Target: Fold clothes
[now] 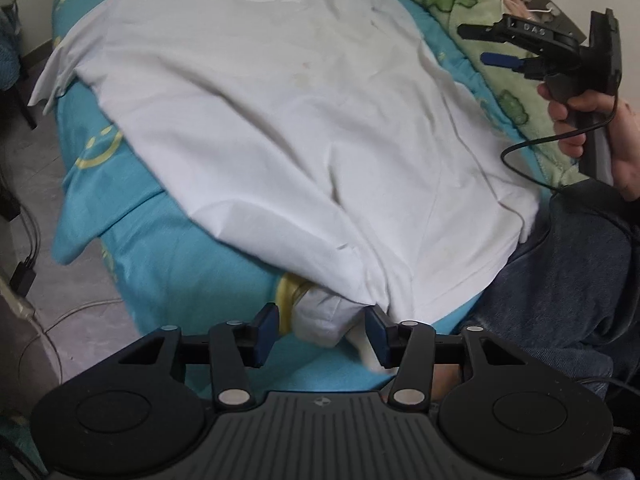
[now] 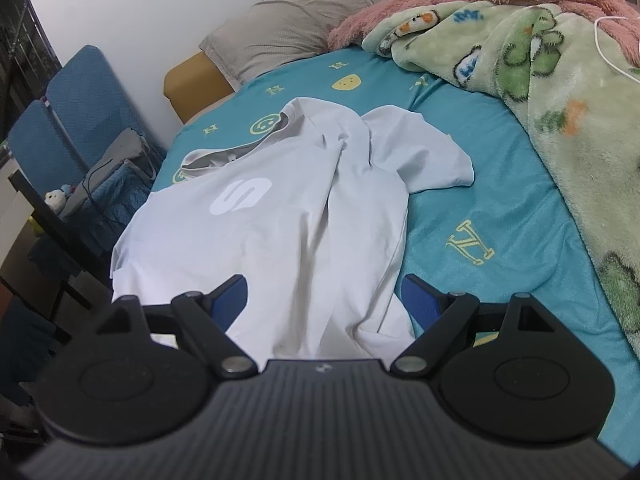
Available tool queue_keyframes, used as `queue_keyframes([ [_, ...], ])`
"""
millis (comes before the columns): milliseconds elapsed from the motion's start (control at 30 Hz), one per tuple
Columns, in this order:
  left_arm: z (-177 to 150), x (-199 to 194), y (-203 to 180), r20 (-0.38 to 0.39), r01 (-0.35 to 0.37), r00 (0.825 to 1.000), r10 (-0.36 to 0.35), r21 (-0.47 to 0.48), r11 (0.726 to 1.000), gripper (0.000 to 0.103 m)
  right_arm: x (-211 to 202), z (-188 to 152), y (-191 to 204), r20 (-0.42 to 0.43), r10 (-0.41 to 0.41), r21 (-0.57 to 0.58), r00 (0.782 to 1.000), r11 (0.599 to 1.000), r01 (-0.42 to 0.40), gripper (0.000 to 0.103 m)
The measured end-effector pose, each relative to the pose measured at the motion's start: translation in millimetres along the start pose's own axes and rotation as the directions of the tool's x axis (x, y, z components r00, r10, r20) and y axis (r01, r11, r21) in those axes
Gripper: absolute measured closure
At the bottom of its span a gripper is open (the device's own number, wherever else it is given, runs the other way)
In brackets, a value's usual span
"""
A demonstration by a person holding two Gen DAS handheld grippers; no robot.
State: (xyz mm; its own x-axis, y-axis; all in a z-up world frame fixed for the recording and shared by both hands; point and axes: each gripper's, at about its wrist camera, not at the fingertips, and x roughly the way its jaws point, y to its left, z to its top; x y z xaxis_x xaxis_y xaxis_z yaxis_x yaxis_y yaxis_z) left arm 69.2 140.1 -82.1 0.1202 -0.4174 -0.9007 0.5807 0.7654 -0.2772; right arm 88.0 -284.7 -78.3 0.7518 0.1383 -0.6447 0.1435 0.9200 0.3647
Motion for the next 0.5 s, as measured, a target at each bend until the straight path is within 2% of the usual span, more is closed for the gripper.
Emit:
queue_keyframes([
  [33, 2.0, 0.7, -1.7, 0.003, 0.016, 1.000, -0.016, 0.005, 1.000, 0.044, 0.5, 0.0, -0.5, -0.002, 0.001, 0.004, 1.000, 1.000, -0.001, 0.018],
  [167, 8.5, 9.7, -3.8, -0.007, 0.051, 0.999, -0.051, 0.007, 0.999, 0.045, 3.4, 0.3, -0.3, -0.010, 0.001, 0.008, 1.000, 1.000, -0.001, 0.018],
  [267, 8.6, 19.4, 5.5, -0.040, 0.049, 0.998, -0.050, -0.024, 0.999, 0.059, 5.3, 0.0, -0.5, -0.015, 0.003, 0.008, 1.000, 1.000, -0.003, 0.018],
  [400, 2.8, 20.3, 21.8, -0.087, 0.126, 0.987, -0.135, -0.103, 0.987, 0.091, 8.1, 0.5, -2.4, -0.023, 0.006, 0.021, 1.000, 1.000, -0.006, 0.018],
  [433, 1.4, 17.7, 24.5, -0.103, 0.164, 0.979, -0.177, -0.125, 0.979, 0.095, 8.5, 0.6, -2.7, -0.024, 0.007, 0.024, 1.000, 1.000, -0.006, 0.018],
  [500, -1.2, 7.0, 29.8, -0.125, 0.267, 0.949, -0.291, -0.174, 0.948, 0.096, 9.5, 0.5, -2.9, -0.026, 0.009, 0.027, 1.000, 1.000, -0.008, 0.018],
])
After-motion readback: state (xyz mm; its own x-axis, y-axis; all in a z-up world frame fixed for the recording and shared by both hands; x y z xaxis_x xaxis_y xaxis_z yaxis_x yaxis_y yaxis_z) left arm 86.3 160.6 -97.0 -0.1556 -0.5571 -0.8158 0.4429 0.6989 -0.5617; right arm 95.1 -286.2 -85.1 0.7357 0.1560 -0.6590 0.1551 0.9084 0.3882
